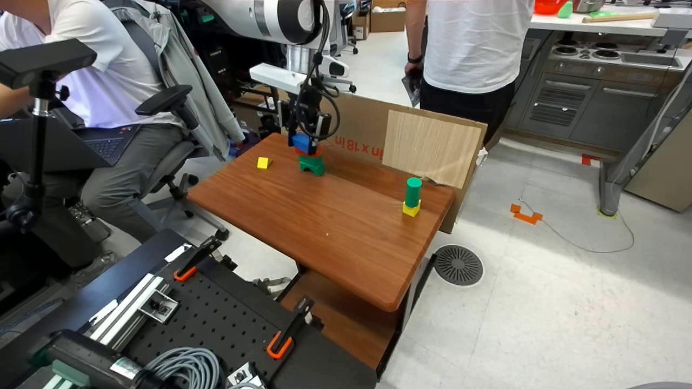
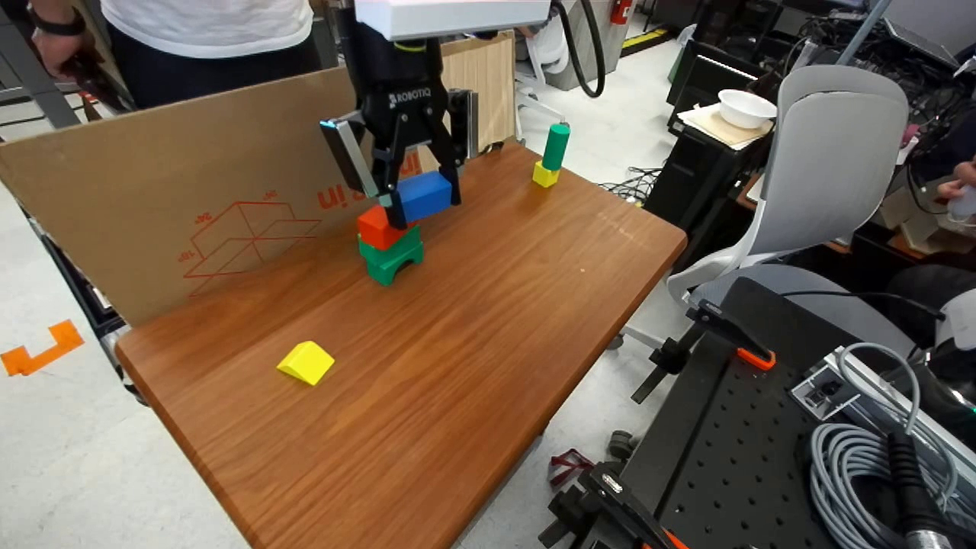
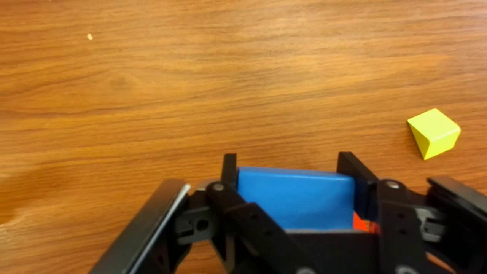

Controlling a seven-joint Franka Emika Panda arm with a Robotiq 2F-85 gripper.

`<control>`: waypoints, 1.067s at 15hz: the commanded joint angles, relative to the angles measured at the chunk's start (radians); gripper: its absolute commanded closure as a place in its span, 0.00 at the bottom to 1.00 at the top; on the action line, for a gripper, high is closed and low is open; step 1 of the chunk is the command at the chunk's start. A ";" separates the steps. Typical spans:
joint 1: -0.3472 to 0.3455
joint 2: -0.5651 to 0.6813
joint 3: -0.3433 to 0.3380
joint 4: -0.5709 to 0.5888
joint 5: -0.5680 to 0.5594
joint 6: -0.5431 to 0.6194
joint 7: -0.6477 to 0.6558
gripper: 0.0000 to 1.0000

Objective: Put the blue building block on top of the orange building block

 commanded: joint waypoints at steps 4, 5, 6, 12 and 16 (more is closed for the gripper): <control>0.013 -0.017 -0.008 -0.002 -0.014 -0.017 0.019 0.58; 0.013 -0.015 -0.007 0.000 -0.012 -0.017 0.018 0.58; 0.015 -0.014 -0.007 0.002 -0.013 -0.018 0.018 0.58; 0.008 0.004 -0.010 0.032 -0.011 -0.026 0.015 0.58; 0.008 0.027 -0.016 0.065 -0.017 -0.034 0.013 0.58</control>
